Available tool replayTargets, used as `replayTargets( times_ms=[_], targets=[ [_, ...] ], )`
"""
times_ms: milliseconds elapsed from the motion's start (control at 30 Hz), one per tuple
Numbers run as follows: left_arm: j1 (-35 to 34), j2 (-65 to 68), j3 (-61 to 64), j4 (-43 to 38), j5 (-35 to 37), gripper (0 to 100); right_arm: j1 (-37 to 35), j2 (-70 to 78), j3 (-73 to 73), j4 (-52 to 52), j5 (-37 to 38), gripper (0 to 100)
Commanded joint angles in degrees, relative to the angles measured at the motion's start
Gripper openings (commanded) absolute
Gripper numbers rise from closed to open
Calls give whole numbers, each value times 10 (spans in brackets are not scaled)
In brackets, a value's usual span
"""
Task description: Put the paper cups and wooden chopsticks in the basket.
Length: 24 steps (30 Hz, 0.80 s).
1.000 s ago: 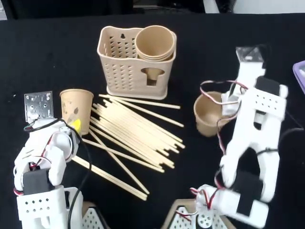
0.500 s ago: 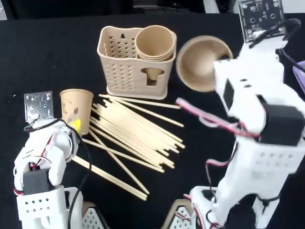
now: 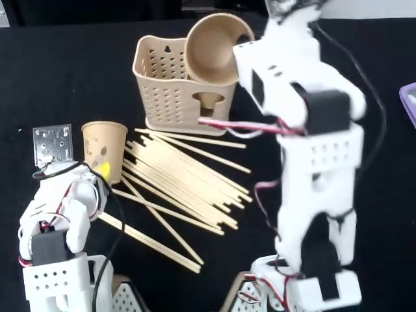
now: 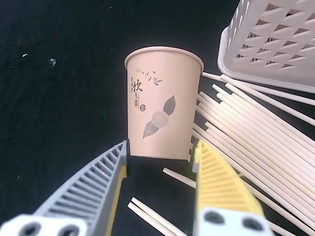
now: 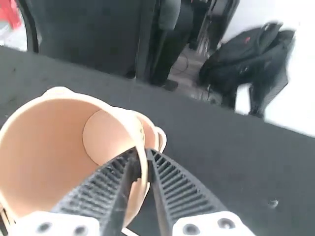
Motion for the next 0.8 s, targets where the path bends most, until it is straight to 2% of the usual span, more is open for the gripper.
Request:
replayTargets(
  times_ms=[0,233,633,767],
  targets=[
    [-3,-5,-5,-5,-2,223,-11,27,-47,-10,-5,11],
    [-3,-5,-5,-5,-2,223,-7,84,-104,40,-1,11],
    [-3,-5,-5,-4,-2,223,-9,169,-110,-3,-1,17],
    [-3,-5,-5,-4,-2,223,-11,170,-110,0,-1,123]
  ],
)
